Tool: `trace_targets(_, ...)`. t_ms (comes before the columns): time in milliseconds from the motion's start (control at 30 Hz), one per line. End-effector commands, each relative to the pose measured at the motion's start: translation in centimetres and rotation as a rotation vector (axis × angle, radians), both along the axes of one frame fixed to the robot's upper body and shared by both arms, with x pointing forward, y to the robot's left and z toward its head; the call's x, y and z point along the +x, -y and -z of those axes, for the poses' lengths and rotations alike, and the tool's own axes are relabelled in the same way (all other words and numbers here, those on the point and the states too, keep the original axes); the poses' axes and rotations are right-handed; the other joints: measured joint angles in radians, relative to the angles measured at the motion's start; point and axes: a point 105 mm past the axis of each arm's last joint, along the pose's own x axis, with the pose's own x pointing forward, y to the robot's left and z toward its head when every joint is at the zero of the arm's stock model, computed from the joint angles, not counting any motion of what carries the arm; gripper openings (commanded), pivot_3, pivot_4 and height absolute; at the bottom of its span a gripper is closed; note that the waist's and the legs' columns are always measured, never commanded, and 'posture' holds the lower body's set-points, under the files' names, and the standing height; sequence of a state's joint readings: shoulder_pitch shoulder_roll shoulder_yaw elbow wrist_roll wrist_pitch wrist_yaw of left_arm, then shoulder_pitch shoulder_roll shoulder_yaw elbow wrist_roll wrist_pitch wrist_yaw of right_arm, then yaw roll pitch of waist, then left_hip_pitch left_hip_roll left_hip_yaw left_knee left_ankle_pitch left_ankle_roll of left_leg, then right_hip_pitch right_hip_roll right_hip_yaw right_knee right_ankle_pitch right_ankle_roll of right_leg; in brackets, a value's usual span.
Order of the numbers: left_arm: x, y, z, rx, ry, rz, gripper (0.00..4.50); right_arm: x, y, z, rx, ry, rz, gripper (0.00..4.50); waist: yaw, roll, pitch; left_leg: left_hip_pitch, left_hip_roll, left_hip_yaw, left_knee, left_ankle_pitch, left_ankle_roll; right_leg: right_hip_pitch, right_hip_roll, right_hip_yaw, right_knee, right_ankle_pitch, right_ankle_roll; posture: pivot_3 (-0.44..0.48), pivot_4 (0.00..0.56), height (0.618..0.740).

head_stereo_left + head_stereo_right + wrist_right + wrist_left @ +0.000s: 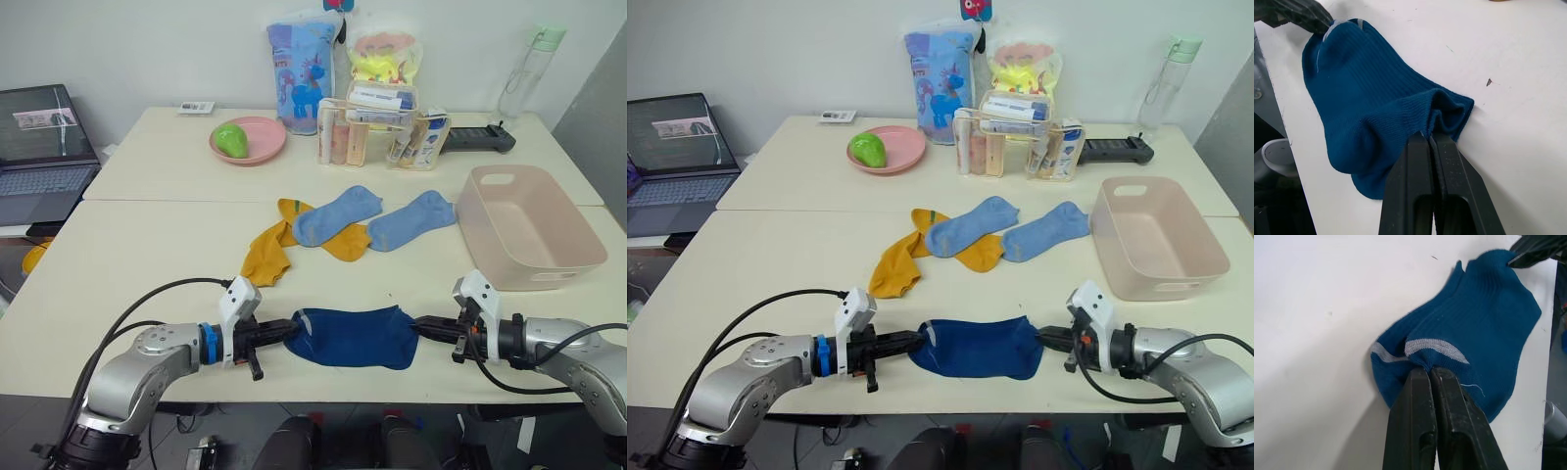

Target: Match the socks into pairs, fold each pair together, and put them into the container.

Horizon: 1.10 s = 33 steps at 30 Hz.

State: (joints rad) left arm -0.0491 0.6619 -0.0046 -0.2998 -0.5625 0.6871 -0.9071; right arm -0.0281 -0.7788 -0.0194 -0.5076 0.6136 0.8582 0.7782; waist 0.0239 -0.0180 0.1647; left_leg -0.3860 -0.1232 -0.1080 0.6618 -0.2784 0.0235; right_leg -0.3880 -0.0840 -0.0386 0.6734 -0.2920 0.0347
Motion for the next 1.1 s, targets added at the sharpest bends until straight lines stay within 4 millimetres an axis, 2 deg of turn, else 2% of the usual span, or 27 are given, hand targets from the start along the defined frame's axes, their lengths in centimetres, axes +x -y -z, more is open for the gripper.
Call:
trace_targets(33, 0.4, -0.5, -0.8, -0.01, 0.036, -0.015, 0.03, 0.3, 0.0, -1.1, 0.005, 0.051, 0.002, 0.0, 0.0, 0.0, 0.0, 0.0, 0.0, 0.0, 0.0, 0.0, 0.0, 0.0, 0.0, 0.0, 0.0, 0.0, 0.0, 0.0, 0.15, 0.74)
trace_targets(567, 0.0, 0.7, 0.0, 0.002, 0.024, 0.031, 0.03, 0.4, 1.2, -0.5, -0.04, 0.021, 0.045, 0.0, 0.0, 0.0, 0.0, 0.0, 0.0, 0.0, 0.0, 0.0, 0.0, 0.0, 0.0, 0.0, 0.0, 0.0, 0.0, 0.0, 0.15, 0.74)
trace_targets(1100, 0.7, 0.4, 0.0, 0.014, 0.041, 0.018, 0.03, 0.3, 0.9, -0.1, -0.061, 0.015, 0.024, 0.0, 0.0, 0.0, 0.0, 0.0, 0.0, 0.0, 0.0, 0.0, -0.001, 0.0, 0.0, 0.0, 0.0, 0.0, 0.0, 0.0, 0.15, 0.74)
